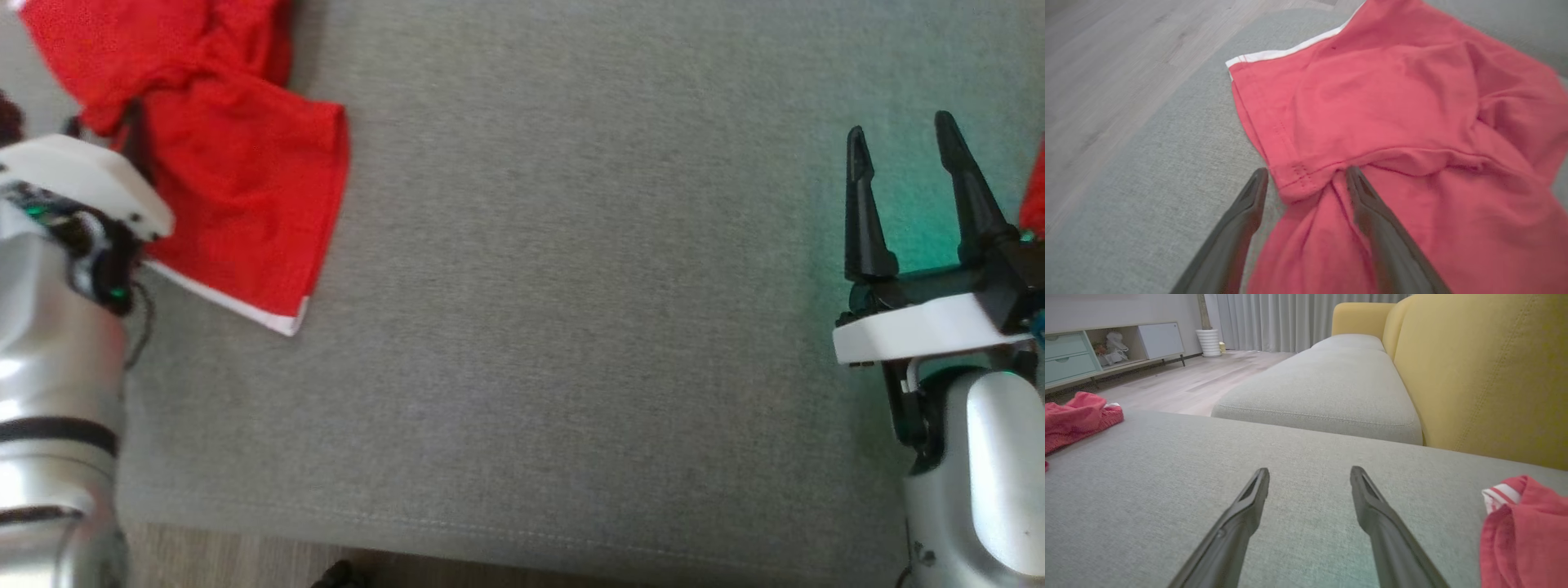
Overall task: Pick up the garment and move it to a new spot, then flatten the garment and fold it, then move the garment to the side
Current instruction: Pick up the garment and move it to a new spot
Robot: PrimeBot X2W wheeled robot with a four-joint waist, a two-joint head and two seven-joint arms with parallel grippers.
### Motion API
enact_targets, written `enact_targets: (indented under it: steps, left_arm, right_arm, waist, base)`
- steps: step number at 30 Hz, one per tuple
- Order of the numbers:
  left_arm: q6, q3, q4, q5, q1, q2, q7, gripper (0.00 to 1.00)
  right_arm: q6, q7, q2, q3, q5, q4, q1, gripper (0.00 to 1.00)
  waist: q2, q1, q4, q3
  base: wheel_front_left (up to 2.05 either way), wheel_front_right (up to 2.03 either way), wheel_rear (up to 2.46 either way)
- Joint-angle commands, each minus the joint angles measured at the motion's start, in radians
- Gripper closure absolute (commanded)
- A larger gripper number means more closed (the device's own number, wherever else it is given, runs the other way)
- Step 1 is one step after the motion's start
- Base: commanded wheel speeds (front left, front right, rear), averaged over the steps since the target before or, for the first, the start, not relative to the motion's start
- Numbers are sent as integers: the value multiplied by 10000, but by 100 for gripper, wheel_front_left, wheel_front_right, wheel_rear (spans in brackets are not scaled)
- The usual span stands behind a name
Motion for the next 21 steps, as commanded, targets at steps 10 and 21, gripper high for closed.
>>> enact_targets:
  steps: [10,21]
  left_arm:
    - [100,110,1411,4,-1153,1077,-144,100]
    - [804,360,1049,-93,-1217,1298,-1975,100]
  right_arm:
    - [19,-87,14,216,62,-335,-245,0]
    - [19,-323,15,337,298,192,-205,0]
  waist:
    - [0,-3,-574,382]
    - [0,-3,-538,-376]
  base:
    - [0,0,0]
    - [0,0,0]
